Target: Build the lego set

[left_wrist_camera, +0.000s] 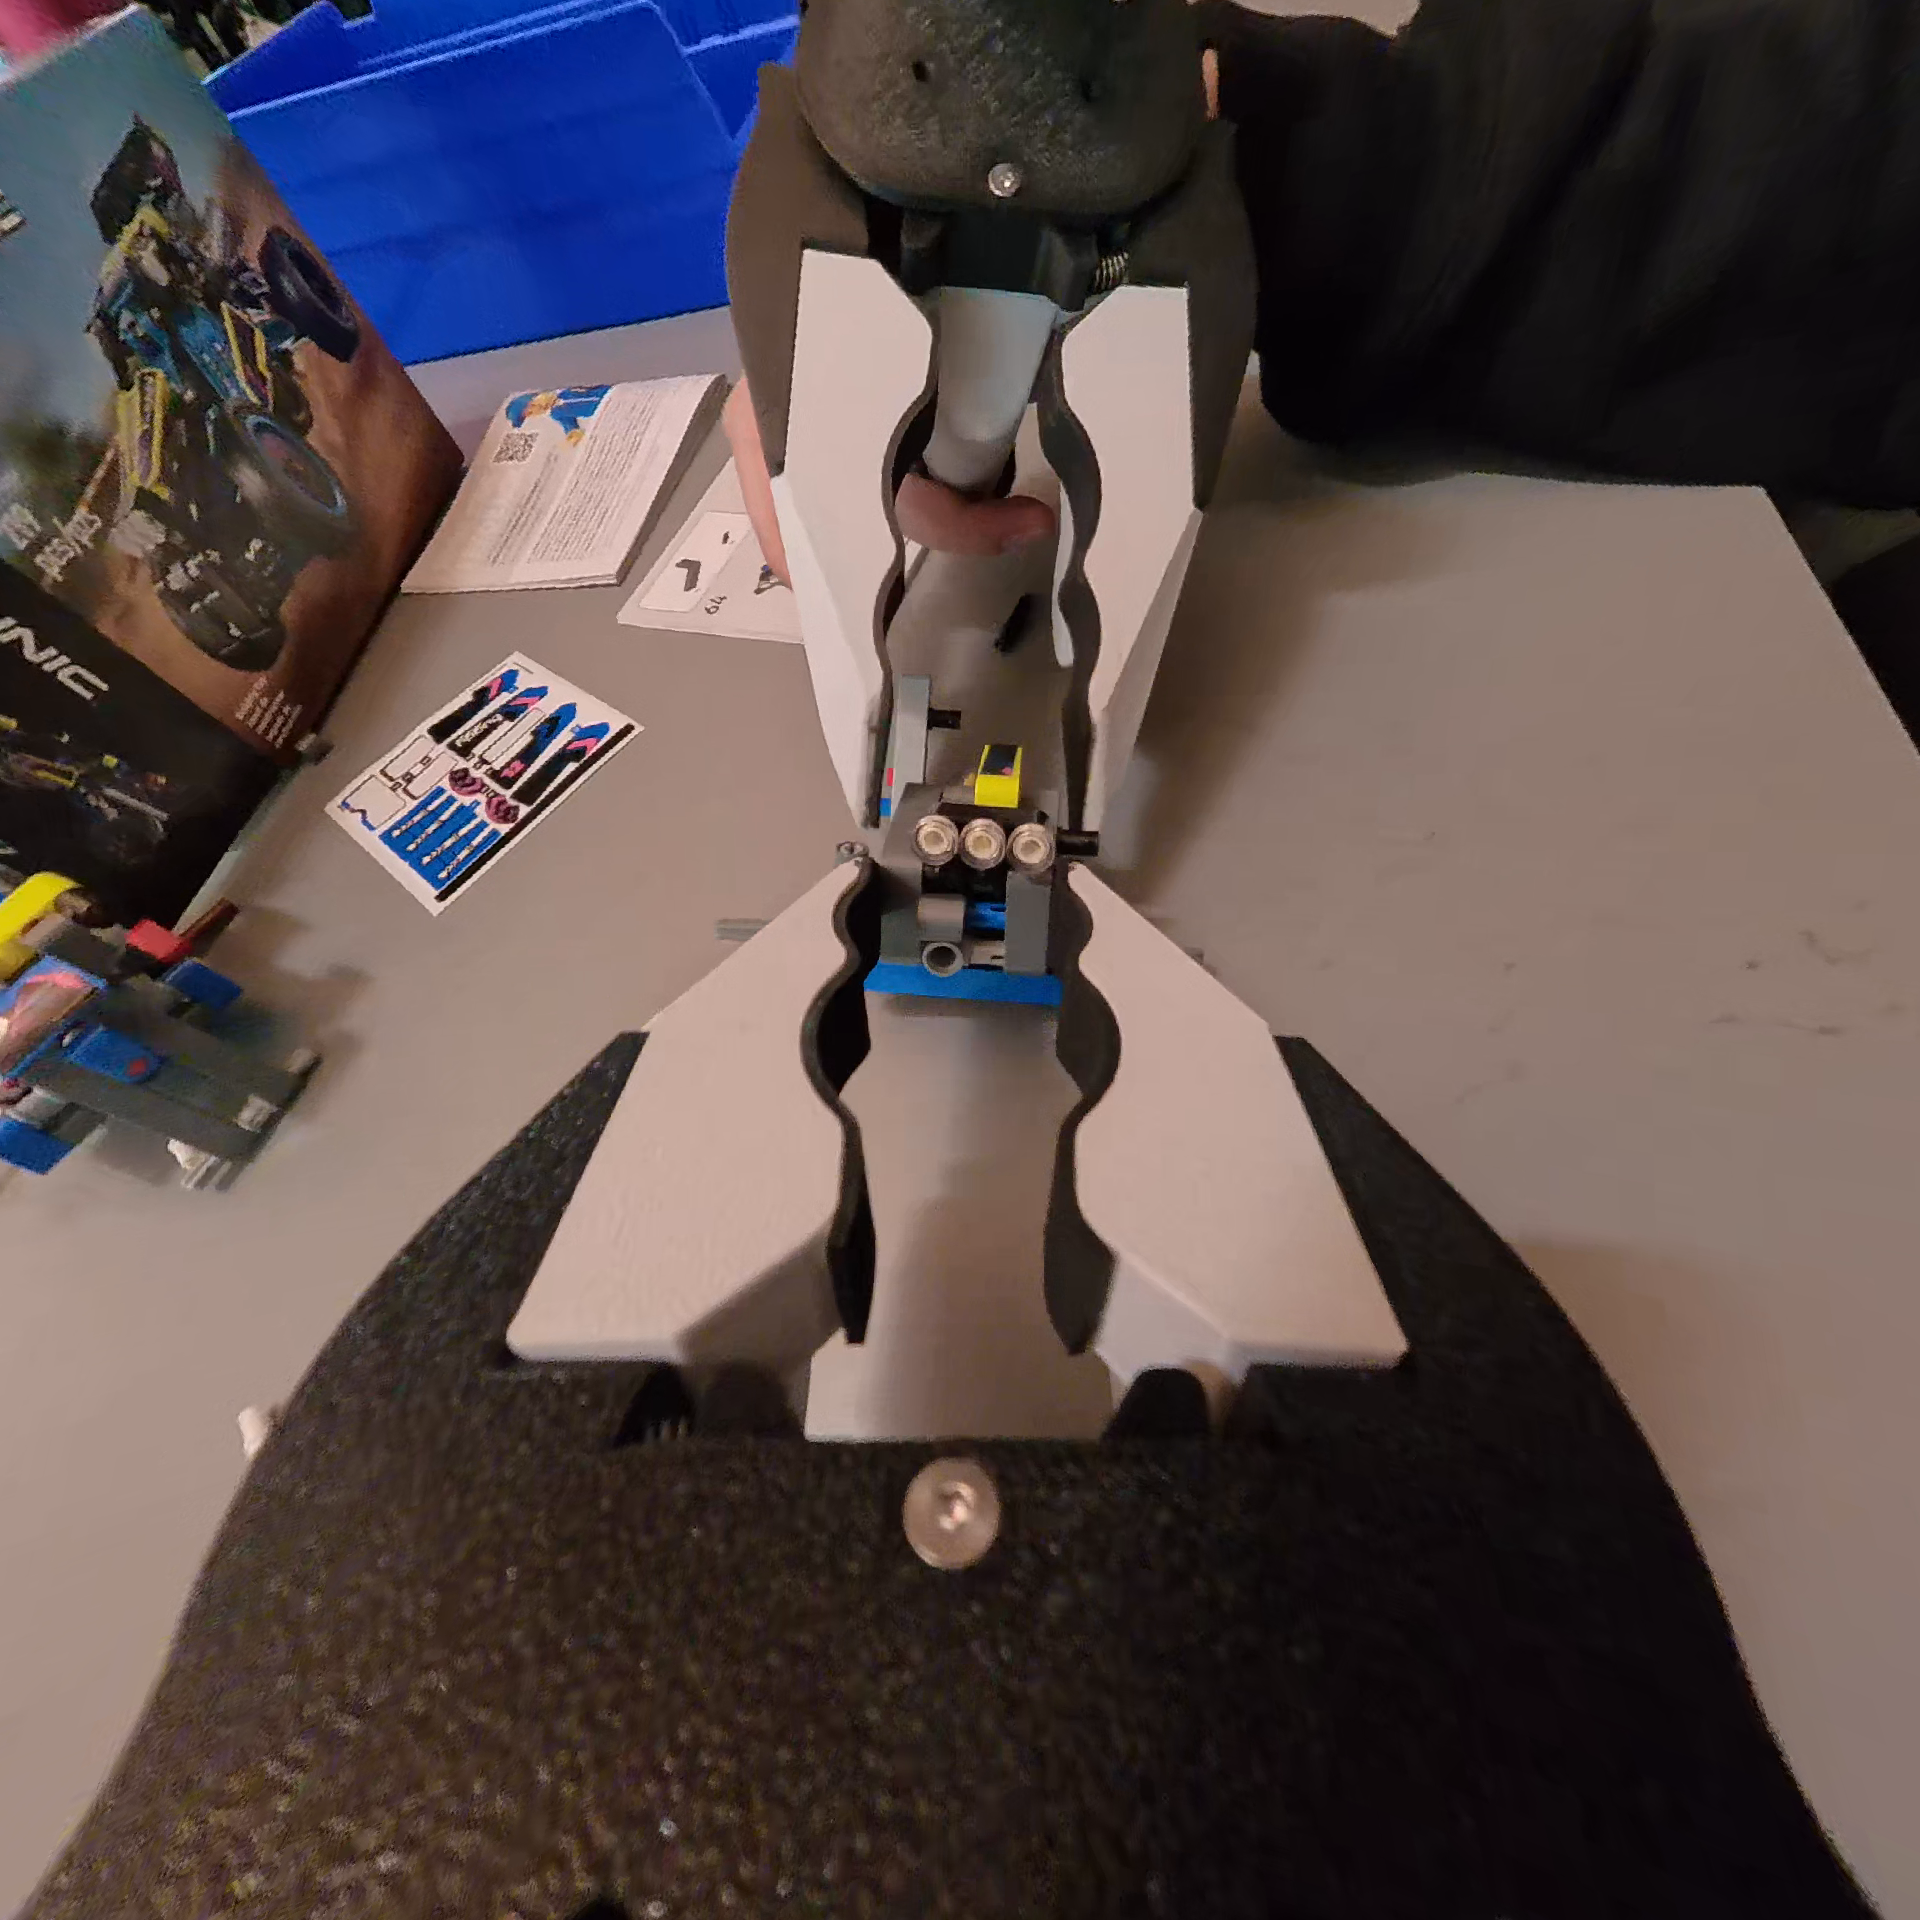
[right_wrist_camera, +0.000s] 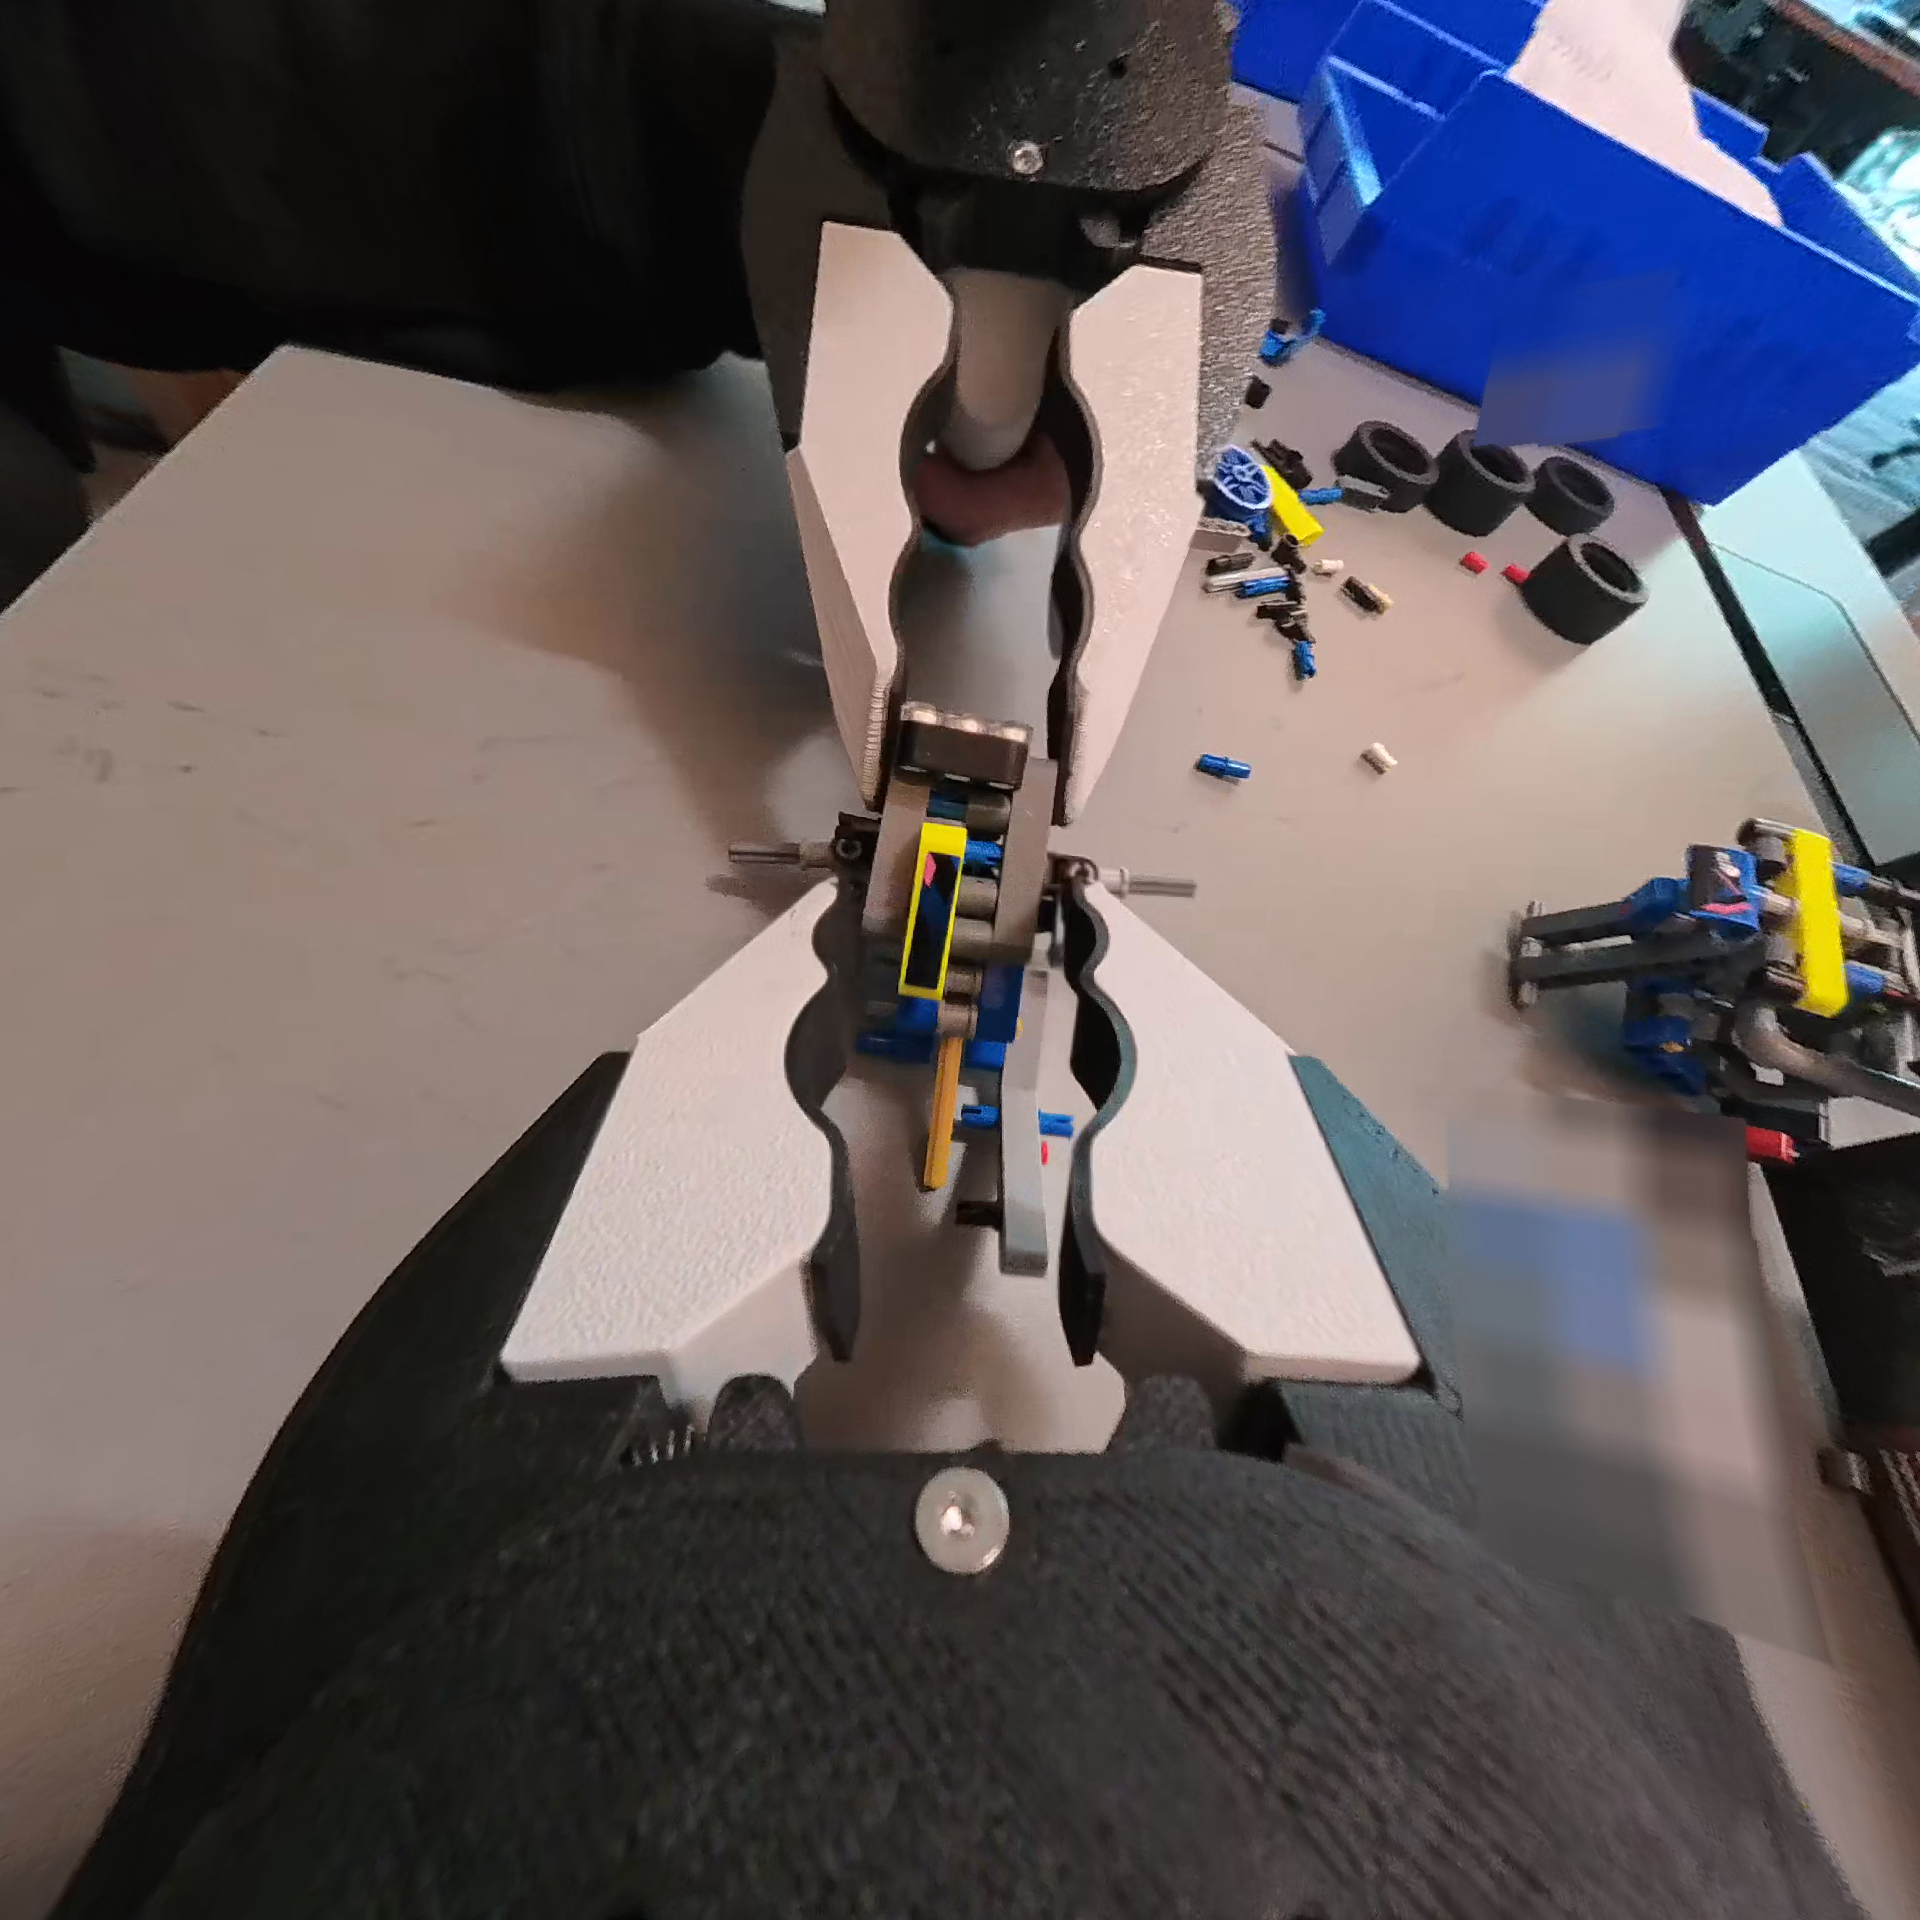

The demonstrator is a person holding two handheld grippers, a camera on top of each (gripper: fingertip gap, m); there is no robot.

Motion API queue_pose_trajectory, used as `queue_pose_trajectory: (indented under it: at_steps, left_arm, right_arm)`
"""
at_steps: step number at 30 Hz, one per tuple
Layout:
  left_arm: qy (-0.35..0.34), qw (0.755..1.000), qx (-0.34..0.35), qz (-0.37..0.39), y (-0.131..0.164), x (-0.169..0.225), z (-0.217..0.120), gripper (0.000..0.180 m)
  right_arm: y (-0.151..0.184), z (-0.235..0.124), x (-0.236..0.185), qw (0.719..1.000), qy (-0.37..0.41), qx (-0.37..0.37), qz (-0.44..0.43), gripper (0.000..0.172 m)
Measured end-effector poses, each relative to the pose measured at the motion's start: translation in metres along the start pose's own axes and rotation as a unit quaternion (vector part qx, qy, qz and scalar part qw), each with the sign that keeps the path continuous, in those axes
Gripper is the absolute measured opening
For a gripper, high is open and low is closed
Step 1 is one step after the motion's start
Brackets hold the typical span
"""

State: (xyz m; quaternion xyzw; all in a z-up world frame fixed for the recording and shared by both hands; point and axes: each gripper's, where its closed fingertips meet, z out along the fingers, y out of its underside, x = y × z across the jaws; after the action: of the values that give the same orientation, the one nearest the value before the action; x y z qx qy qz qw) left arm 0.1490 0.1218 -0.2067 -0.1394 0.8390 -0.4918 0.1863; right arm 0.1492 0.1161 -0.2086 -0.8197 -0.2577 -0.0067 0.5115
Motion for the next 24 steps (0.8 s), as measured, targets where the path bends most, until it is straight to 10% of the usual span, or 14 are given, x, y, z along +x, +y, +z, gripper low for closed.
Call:
queue_pose_trajectory:
  at_steps: [24]
  left_arm:
    - [-0.001,1.000,-0.016,0.010,0.013,-0.001,-0.005,0.030]
  right_arm:
    - [0.006,0.013,-0.001,1.000,0.000,-0.027,0.011,0.032]
